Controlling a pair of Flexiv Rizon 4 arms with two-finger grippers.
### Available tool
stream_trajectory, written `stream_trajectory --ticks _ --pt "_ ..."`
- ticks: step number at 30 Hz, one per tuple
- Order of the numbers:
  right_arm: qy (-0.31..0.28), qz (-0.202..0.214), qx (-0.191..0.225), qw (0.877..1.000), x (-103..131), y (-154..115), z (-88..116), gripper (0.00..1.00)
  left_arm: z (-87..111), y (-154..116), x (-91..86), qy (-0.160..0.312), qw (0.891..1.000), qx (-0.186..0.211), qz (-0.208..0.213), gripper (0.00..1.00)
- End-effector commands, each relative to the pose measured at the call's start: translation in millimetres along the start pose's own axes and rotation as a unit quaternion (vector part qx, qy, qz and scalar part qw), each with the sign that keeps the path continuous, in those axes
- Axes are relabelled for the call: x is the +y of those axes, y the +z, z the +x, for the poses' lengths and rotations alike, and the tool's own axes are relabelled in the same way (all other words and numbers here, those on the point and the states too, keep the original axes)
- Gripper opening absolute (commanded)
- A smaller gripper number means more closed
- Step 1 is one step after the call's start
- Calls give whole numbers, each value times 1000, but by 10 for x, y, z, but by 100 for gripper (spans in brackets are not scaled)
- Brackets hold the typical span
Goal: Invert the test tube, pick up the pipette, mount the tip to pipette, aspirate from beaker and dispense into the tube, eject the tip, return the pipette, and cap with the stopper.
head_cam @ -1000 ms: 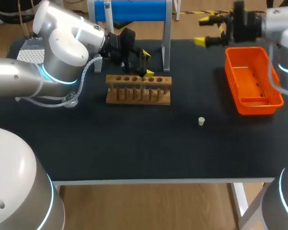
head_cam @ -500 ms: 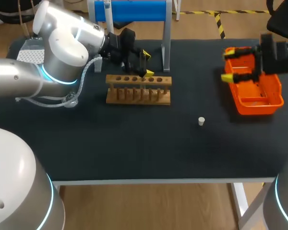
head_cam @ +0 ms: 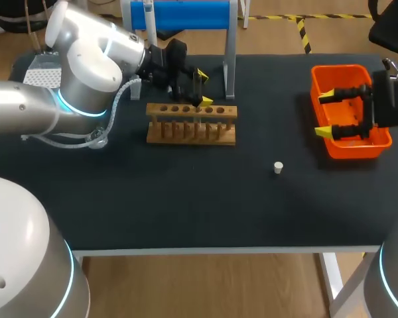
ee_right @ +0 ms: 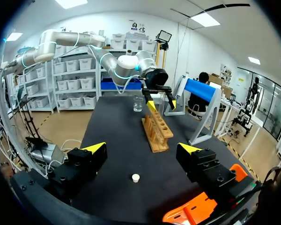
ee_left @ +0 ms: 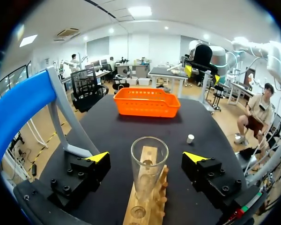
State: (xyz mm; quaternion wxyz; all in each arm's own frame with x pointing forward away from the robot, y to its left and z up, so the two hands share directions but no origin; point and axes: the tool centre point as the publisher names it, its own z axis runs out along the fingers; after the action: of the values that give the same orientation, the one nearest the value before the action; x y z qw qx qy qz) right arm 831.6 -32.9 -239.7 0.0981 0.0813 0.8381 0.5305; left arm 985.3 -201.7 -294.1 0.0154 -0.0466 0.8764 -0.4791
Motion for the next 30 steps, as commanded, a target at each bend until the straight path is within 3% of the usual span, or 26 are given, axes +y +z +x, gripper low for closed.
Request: stream_trajectory --ticks 1,20,30 --pt "0 1 1 1000 0 -12 5 100 -8 -3 -8 -1 1000 2 -2 100" --pt "0 1 1 1000 0 -12 5 100 -8 -3 -8 -1 1000 2 -2 100" --pt "15 35 -18 999 -357 -92 237 100 -8 -3 -8 -1 1000 2 -2 100"
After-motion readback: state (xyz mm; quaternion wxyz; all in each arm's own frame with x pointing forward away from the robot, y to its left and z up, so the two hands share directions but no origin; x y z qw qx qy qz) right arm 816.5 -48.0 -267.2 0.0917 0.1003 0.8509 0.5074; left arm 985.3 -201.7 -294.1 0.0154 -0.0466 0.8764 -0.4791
